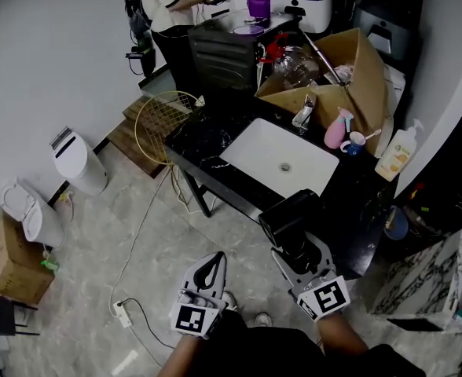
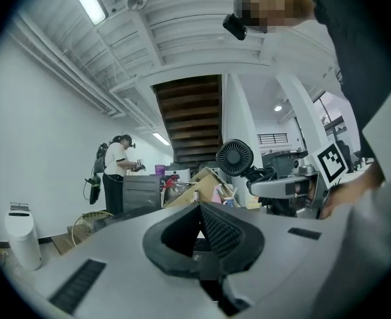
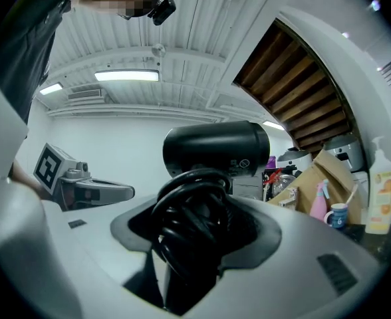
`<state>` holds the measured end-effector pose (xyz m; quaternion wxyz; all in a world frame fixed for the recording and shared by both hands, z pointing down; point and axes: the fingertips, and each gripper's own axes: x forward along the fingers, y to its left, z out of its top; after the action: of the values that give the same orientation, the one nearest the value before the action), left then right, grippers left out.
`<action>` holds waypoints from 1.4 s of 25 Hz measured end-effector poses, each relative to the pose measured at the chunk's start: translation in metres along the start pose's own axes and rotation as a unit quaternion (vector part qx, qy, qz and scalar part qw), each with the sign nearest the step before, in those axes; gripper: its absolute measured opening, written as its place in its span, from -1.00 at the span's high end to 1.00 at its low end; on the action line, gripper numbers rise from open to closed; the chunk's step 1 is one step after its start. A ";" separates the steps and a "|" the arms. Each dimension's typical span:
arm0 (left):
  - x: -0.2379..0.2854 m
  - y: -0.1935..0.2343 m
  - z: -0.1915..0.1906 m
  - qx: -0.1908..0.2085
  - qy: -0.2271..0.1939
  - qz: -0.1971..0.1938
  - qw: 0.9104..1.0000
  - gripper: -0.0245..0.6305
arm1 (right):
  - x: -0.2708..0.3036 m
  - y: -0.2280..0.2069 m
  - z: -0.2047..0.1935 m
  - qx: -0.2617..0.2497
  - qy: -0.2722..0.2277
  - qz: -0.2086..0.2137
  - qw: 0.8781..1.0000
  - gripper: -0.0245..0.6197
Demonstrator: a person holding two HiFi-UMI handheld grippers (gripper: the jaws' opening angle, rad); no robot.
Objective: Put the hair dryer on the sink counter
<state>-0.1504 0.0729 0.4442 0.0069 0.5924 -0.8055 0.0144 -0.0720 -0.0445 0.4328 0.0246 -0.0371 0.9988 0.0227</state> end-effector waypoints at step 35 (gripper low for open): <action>0.303 0.067 0.014 0.025 -0.005 -0.316 0.948 0.93 | 0.123 -0.188 -0.021 0.003 0.039 -0.293 0.955 0.12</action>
<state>-0.3043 -0.1971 0.4379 -0.0082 0.8167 -0.5763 0.0290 -0.1817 -0.2419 0.4395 -0.0083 -0.3293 0.9441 0.0105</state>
